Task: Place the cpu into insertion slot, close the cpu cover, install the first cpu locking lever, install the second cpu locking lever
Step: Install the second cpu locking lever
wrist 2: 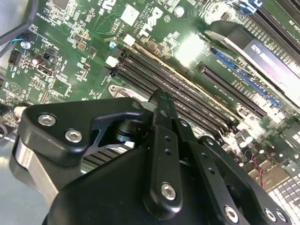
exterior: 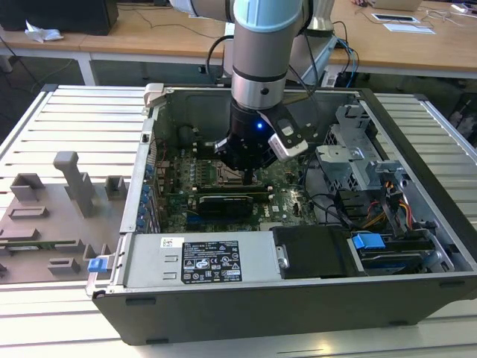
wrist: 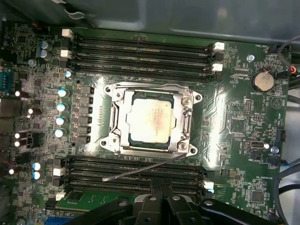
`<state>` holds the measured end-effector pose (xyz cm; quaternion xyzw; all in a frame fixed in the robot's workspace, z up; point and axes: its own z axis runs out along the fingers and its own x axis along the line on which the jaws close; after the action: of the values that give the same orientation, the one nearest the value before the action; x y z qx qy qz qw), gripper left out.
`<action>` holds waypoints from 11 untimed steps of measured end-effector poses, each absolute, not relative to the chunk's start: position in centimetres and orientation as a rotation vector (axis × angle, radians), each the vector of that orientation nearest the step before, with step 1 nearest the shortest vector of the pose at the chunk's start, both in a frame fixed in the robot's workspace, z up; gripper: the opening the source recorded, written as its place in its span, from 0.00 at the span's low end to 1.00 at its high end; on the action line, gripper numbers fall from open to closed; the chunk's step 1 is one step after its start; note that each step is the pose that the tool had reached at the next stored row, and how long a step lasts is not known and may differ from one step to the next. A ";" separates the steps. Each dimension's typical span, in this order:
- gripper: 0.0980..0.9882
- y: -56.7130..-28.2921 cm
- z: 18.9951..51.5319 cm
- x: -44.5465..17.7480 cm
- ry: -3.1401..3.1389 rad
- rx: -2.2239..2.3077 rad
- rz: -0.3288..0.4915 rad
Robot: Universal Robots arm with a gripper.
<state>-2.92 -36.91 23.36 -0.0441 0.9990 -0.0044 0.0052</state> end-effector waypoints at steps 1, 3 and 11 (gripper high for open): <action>0.01 -36.9 23.2 -2.9 3.128 -0.138 -0.014; 0.01 -36.9 22.8 -2.9 3.128 -0.138 -0.014; 0.01 -37.3 22.1 -2.9 3.113 -0.136 0.226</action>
<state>-2.93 -37.34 22.08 -0.0436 0.9964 0.0722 0.0087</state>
